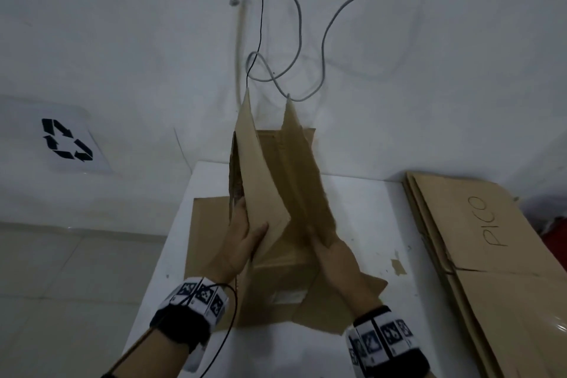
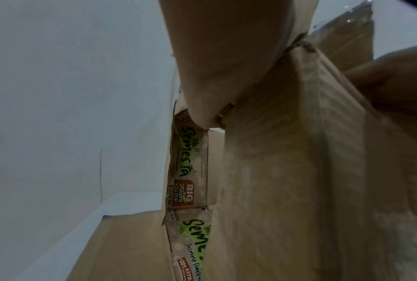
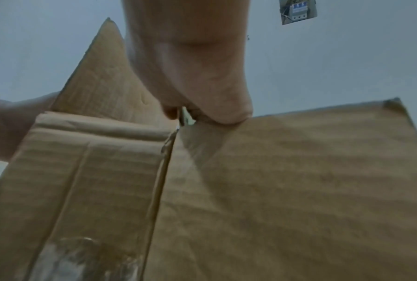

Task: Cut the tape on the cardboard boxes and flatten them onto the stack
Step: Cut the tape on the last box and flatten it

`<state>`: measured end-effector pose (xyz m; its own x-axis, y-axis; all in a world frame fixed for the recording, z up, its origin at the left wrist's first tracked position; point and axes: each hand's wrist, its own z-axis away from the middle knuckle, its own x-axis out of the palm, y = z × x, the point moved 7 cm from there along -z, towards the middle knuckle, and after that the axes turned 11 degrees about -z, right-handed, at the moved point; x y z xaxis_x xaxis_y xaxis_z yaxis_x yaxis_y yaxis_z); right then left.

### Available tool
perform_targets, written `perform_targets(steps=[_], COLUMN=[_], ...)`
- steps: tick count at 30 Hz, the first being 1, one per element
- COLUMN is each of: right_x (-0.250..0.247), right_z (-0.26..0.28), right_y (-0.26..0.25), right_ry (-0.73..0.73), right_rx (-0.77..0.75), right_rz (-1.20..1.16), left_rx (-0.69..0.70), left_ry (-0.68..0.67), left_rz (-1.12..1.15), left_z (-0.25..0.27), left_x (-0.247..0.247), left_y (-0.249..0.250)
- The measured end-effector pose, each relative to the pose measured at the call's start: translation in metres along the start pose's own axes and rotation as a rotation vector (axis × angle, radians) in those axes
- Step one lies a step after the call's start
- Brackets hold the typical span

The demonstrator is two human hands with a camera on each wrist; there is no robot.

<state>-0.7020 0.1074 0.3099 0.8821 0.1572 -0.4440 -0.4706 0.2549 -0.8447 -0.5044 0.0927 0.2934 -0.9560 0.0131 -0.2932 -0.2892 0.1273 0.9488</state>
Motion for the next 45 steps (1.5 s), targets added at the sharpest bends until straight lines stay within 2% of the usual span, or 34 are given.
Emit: perform_targets(steps=[2, 5, 7, 10, 12, 15, 17, 19, 21, 23, 25, 28, 34, 36, 38, 40, 42, 43, 45], right_x=[-0.005, -0.005, -0.002, 0.000, -0.007, -0.007, -0.008, -0.007, -0.006, -0.002, 0.000, 0.000, 0.000, 0.000, 0.008, 0.024, 0.042, 0.050, 0.057], right_z=[0.008, 0.036, 0.048, 0.041, 0.034, 0.023, 0.027, 0.035, 0.040, 0.039, 0.031, 0.012, -0.035, -0.046, -0.058, -0.072, -0.098, -0.094, -0.078], right_y=[0.013, 0.027, 0.035, 0.038, 0.020, 0.014, 0.012, 0.010, 0.017, 0.027, 0.034, 0.031, 0.027, 0.032, 0.037, 0.056, 0.094, 0.098, 0.100], right_ry=[0.106, 0.186, 0.246, 0.259, 0.293, 0.175, 0.160, 0.158, 0.165, 0.164, 0.161, 0.115, -0.043, -0.065, -0.097, -0.143, -0.162, -0.172, -0.168], right_rx=[-0.018, -0.089, -0.179, -0.197, -0.288, -0.158, -0.126, -0.122, -0.067, -0.030, 0.016, 0.138, 0.345, 0.376, 0.389, 0.408, 0.395, 0.380, 0.390], right_rz=[-0.020, 0.158, 0.193, 0.322, 0.315, 0.286, 0.283, 0.285, 0.236, 0.198, 0.165, 0.113, 0.050, 0.013, 0.013, 0.034, 0.054, 0.070, 0.133], left_rx=[0.050, 0.177, 0.187, 0.179, 0.187, 0.227, 0.101, -0.177, -0.434, -0.577, -0.580, -0.465, -0.352, -0.389, -0.469, -0.623, -0.784, -0.845, -0.890], left_ry=[0.025, 0.064, 0.111, 0.184, 0.182, 0.109, 0.016, -0.048, -0.079, -0.031, 0.068, 0.180, 0.209, 0.169, 0.193, 0.201, 0.044, -0.001, 0.021], left_rz=[-0.122, -0.415, -0.592, -0.834, -0.833, -0.633, -0.432, -0.244, -0.178, -0.205, -0.237, -0.281, -0.320, -0.311, -0.287, -0.281, -0.396, -0.435, -0.380], left_z=[0.014, 0.044, 0.057, 0.061, 0.056, 0.054, 0.063, 0.080, 0.098, 0.105, 0.102, 0.087, 0.053, 0.043, 0.038, 0.037, 0.045, 0.053, 0.063], left_x=[-0.006, -0.013, -0.017, -0.023, -0.025, -0.024, -0.026, -0.026, -0.022, -0.019, -0.020, -0.023, -0.023, -0.020, -0.024, -0.028, -0.022, -0.018, -0.014], left_y=[0.005, 0.018, 0.021, 0.022, 0.027, 0.035, 0.036, 0.021, 0.001, -0.017, -0.024, -0.023, -0.009, -0.011, -0.030, -0.067, -0.098, -0.109, -0.122])
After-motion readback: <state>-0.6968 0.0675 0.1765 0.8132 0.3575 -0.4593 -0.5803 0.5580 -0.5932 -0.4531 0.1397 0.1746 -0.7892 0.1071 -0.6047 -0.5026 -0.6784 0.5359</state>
